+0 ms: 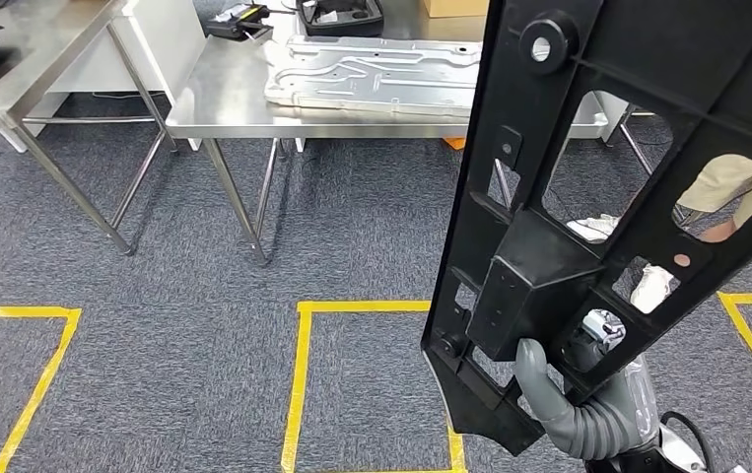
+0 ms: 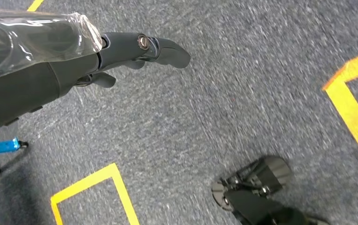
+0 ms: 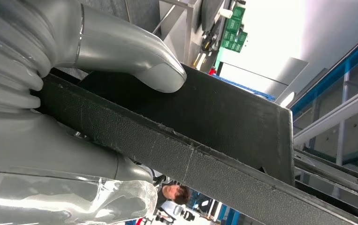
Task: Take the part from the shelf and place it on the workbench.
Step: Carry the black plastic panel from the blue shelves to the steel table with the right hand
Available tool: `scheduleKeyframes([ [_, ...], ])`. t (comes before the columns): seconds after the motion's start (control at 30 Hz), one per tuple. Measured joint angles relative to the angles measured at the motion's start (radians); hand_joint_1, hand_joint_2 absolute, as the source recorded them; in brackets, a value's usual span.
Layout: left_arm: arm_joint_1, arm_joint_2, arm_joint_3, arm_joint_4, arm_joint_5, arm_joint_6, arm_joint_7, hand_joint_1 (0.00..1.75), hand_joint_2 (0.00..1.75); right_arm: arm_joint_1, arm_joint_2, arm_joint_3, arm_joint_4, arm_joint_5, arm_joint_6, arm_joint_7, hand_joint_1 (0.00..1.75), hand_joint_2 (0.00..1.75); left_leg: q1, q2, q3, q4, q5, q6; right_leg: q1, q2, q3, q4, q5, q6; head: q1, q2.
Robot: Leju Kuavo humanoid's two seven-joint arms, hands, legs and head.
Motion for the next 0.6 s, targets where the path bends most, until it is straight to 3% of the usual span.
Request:
scheduleKeyframes([
  [0.07,0.000,-0.001,0.000,0.000,0.000,0.000,0.000,0.00,1.75,-0.001,0.000,0.000,0.000,0.003,0.000,0.001,1.75,1.75,0.004,-0.009,-0.038,0.083,-0.047,-0.011,-0.002,0.001,0.000,-0.002,0.003,-0.012,-0.001,0.000],
  [0.13,0.002,-0.002,0.000,0.000,0.000,0.001,-0.001,0.00,1.75,-0.001,-0.001,0.000,0.000,0.005,0.000,0.001,1.75,1.75,0.005,-0.016,-0.111,0.236,-0.112,-0.016,0.000,0.004,0.000,-0.002,0.002,-0.017,-0.001,0.000],
  [0.17,0.003,-0.002,0.000,0.000,0.000,0.001,0.000,0.00,1.75,-0.001,-0.001,0.000,0.000,0.005,0.000,0.001,1.75,1.75,0.005,-0.017,-0.142,0.296,-0.129,-0.017,0.001,0.006,0.000,-0.002,0.001,-0.018,-0.001,0.000],
  [0.2,0.004,-0.002,0.000,0.000,0.000,0.001,0.000,0.00,1.75,-0.001,-0.001,0.000,0.000,0.005,0.000,0.002,1.75,1.75,0.005,-0.018,-0.157,0.319,-0.127,-0.015,0.001,0.010,0.001,-0.002,0.000,-0.018,-0.001,0.000],
  [0.23,0.004,-0.002,0.001,0.000,0.000,0.001,0.000,0.00,1.75,-0.001,-0.001,0.000,0.000,0.005,0.000,0.002,1.75,1.75,0.004,-0.018,-0.151,0.297,-0.105,-0.012,0.002,0.013,0.003,-0.002,-0.001,-0.018,-0.001,0.000],
  [0.3,0.004,-0.001,0.001,0.000,0.000,0.001,0.000,0.00,1.75,-0.001,-0.001,0.000,0.000,0.005,0.000,0.002,1.75,1.75,0.002,-0.022,-0.086,0.151,-0.030,0.002,0.003,0.020,0.009,-0.002,-0.004,-0.016,-0.001,0.000],
  [0.37,0.002,-0.001,0.001,0.000,0.000,0.001,-0.001,0.00,1.75,-0.001,-0.001,0.000,0.000,0.006,0.000,0.002,1.75,1.75,-0.005,-0.027,-0.032,0.027,0.012,0.015,0.005,0.024,0.012,-0.002,-0.008,-0.008,-0.001,0.000],
  [0.5,0.002,-0.002,0.001,0.000,0.000,0.002,-0.001,0.00,1.75,-0.002,-0.004,0.000,0.000,0.006,0.000,0.003,1.75,1.75,-0.006,-0.028,-0.011,-0.013,0.015,0.035,0.005,0.022,0.012,0.013,-0.005,0.018,0.000,0.000],
  [0.57,0.001,-0.003,0.001,0.000,0.000,0.003,-0.001,0.00,1.75,-0.004,-0.005,0.000,-0.001,0.006,-0.001,0.003,1.75,1.75,-0.003,-0.028,0.001,-0.017,0.015,0.042,0.003,0.016,-0.014,0.075,-0.041,0.026,0.001,0.000],
  [0.6,0.001,-0.002,0.001,0.000,0.000,0.004,-0.002,0.00,1.75,-0.005,-0.005,0.000,-0.001,0.006,-0.001,0.003,1.75,1.75,-0.004,-0.028,0.004,-0.017,0.013,0.045,0.002,0.013,-0.044,0.135,-0.071,0.029,0.001,0.000],
])
